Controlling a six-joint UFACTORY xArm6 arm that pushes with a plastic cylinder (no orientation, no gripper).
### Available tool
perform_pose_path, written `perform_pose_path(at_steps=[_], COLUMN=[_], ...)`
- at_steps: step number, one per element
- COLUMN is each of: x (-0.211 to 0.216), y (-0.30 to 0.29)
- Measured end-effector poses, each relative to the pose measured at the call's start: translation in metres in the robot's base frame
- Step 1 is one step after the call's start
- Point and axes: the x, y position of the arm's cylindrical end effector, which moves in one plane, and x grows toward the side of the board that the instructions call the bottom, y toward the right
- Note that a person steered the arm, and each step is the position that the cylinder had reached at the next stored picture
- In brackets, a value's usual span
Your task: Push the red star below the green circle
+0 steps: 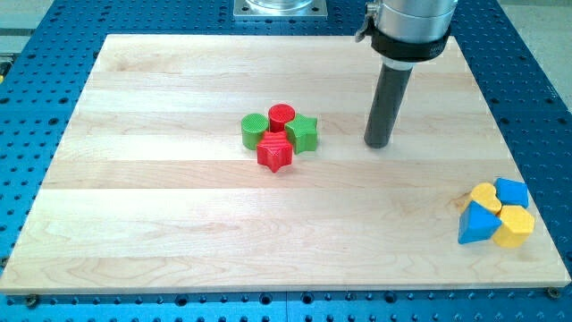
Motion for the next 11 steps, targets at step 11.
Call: perform_pose_path(at_steps=[11], x=[0.096], y=[-0.186])
